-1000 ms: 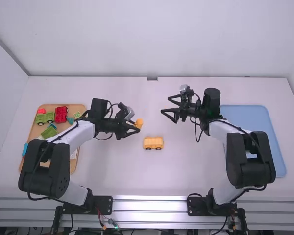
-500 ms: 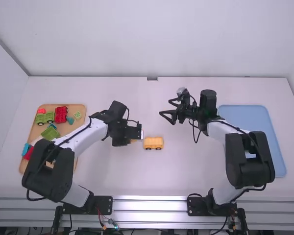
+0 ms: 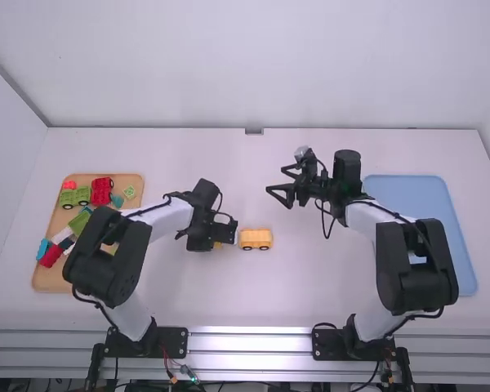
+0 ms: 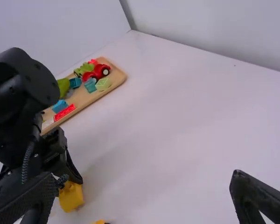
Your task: Assemble lego blocks to make yellow taxi
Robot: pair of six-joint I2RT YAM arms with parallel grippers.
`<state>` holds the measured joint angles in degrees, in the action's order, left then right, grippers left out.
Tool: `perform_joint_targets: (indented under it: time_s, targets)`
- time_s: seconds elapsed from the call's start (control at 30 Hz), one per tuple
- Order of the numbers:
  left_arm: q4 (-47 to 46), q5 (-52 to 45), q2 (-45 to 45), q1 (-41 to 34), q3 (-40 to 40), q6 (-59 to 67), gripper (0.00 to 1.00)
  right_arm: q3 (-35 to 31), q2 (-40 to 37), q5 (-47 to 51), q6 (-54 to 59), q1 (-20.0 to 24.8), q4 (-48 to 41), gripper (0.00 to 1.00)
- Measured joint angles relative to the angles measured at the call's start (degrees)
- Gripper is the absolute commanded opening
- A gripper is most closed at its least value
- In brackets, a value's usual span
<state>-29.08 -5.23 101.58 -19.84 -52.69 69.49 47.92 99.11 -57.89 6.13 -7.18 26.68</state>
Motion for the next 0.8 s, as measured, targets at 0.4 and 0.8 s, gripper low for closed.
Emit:
perform_joint_targets:
  time_s: [0.4, 0.8]
  targets:
    - [1.9, -4.0, 0.6, 1.1, -1.2, 0.5, 0.99, 0.0, 0.0, 1.3, 0.4, 0.1, -0.5, 0.99]
    - [4.0, -48.8, 1.5, 25.5, 2.3, 20.0, 0.99, 0.0, 0.0, 1.5, 7.6, 0.8, -7.8, 0.99]
